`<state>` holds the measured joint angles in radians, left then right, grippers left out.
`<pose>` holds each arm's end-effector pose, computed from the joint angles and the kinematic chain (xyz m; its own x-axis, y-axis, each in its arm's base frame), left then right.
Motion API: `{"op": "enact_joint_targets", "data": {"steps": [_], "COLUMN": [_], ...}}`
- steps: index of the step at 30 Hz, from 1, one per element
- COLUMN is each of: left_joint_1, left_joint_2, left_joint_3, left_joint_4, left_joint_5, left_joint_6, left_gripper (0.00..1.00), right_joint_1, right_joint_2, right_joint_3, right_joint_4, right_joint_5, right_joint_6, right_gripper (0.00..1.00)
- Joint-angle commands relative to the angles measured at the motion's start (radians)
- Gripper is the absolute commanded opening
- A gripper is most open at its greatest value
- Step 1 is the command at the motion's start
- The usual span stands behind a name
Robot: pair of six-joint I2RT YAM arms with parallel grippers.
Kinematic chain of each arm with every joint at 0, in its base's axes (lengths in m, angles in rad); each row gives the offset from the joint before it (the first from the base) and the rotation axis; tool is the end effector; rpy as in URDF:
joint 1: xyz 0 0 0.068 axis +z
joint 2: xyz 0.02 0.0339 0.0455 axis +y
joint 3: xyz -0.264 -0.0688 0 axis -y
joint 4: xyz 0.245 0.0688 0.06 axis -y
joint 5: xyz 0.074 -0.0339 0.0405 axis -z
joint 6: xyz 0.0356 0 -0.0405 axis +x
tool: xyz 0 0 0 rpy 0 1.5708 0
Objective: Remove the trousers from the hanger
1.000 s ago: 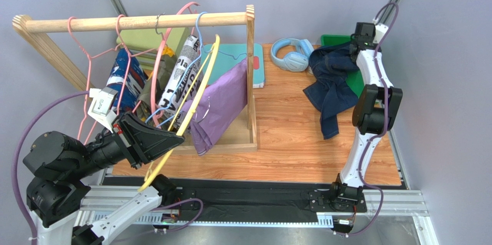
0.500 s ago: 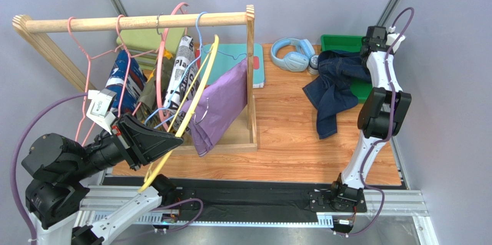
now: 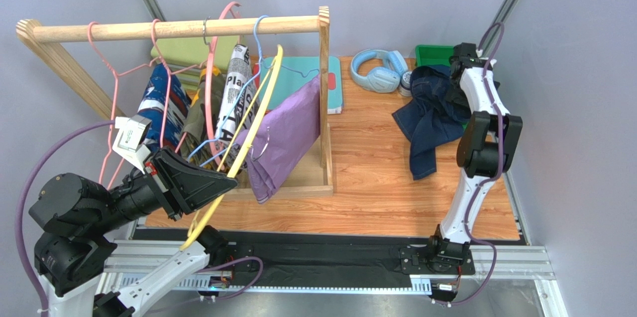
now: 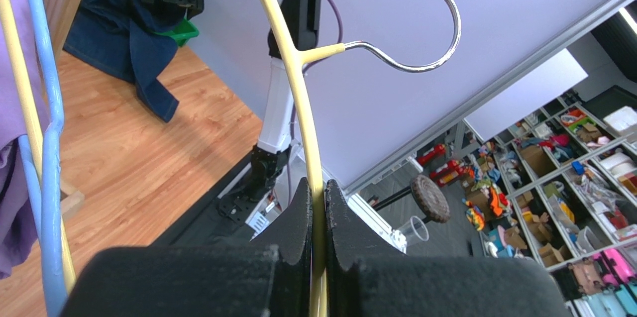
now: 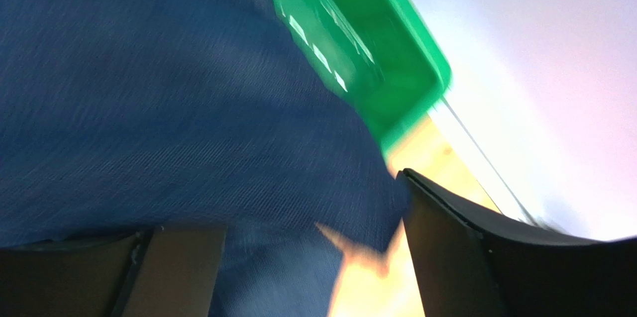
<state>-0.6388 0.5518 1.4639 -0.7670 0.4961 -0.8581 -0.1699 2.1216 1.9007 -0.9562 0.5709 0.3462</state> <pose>-0.0086 -0.0147 0.4976 -0.6069 -0.3781 -0.6991 0.6779 0.2128 -0.7036 0.4405 -0.0951 0.2473 -0.7386 0.4164 -0.5302 0.6349 0.6941 -0.3393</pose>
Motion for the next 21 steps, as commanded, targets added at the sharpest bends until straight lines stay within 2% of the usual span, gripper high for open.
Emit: {"op": "enact_joint_targets", "data": {"steps": [1,6,10,13,16,21], "left_joint_1": [-0.005,-0.005,-0.005,-0.005,-0.005,-0.004], "left_joint_2": [-0.021,-0.027,-0.024,-0.02,-0.012,-0.007], "left_joint_3": [-0.004,-0.007,-0.007,-0.014,-0.013,0.009], "left_joint_4": [0.132,0.138,0.141,0.156,0.181,0.202], "left_joint_5": [0.113,0.124,0.125,0.133,0.162,0.185], "left_joint_6": [-0.01,-0.016,-0.024,-0.033,-0.056,-0.076], "left_gripper": [0.0,0.0,0.0,0.0,0.0,0.0], "right_joint_1": [0.085,0.162,0.165,0.196,0.205,0.21], "right_joint_2": [-0.273,-0.489,-0.586,-0.568,-0.496,-0.393], "right_joint_3": [-0.122,-0.403,-0.576,-0.598,-0.554,-0.49], "right_joint_4": [0.007,0.086,0.247,0.301,0.316,0.342], "right_joint_5": [0.113,0.095,-0.211,-0.27,-0.331,-0.351], "right_joint_6": [-0.007,-0.015,-0.045,-0.076,-0.118,-0.127], "right_gripper": [0.87,0.92,0.91,0.91,0.92,0.92]}}
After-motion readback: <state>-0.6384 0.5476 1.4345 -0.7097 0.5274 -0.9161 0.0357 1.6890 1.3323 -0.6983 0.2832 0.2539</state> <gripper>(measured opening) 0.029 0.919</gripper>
